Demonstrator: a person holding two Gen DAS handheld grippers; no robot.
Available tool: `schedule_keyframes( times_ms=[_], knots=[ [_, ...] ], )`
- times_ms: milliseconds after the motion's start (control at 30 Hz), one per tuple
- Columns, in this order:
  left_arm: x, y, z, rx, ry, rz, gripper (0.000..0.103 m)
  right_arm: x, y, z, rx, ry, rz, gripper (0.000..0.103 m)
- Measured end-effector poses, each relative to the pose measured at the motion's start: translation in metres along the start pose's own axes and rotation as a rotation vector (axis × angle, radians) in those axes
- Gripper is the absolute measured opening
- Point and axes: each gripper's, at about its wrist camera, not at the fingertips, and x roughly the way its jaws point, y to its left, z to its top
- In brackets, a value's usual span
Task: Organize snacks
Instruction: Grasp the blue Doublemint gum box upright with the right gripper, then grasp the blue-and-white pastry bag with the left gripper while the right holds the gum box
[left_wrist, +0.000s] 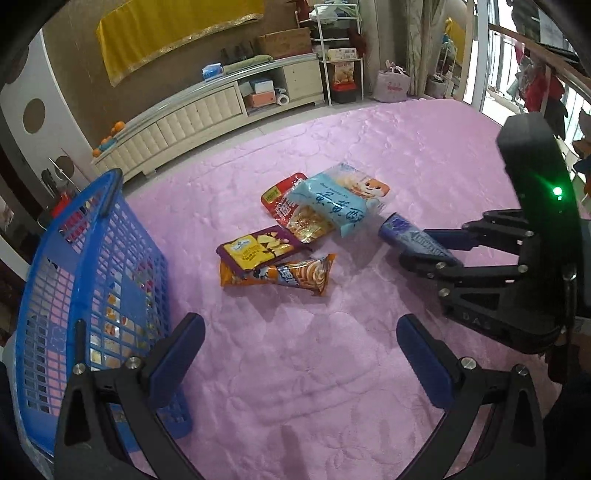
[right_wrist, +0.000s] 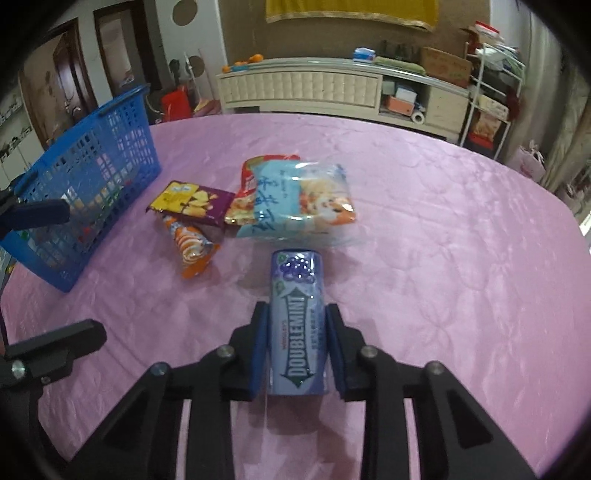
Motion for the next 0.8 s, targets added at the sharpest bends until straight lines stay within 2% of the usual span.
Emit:
schedule_keyframes(
  times_ms=[67, 200, 300, 400, 500, 800],
  knots=[
    [0.0, 0.0, 0.001, -0.011, 0.005, -0.023, 0.103, -0.006, 0.001, 0.0, 0.011, 0.004, -0.042, 0.034],
    [-0.001, 0.001, 0.006, -0.034, 0.009, -0.026, 0.103, -0.023, 0.002, 0.005, 0.039, -0.018, -0.056, 0.034],
    [-0.001, 0.005, 0.01, -0.057, 0.013, -0.039, 0.103, -0.03, -0.003, 0.007, 0.045, -0.032, -0.101, 0.034],
    [0.0, 0.006, 0.015, -0.049, 0.019, -0.034, 0.103, -0.027, -0.015, 0.008, 0.097, -0.022, -0.089, 0.034],
    [0.002, 0.009, 0.023, -0.049, 0.016, -0.033, 0.103, -0.025, -0.023, 0.009, 0.121, -0.006, -0.116, 0.034],
    [0.025, 0.002, 0.055, -0.045, 0.048, -0.023, 0.103, -0.017, -0.042, 0.021, 0.183, -0.02, -0.108, 0.034]
  ],
)
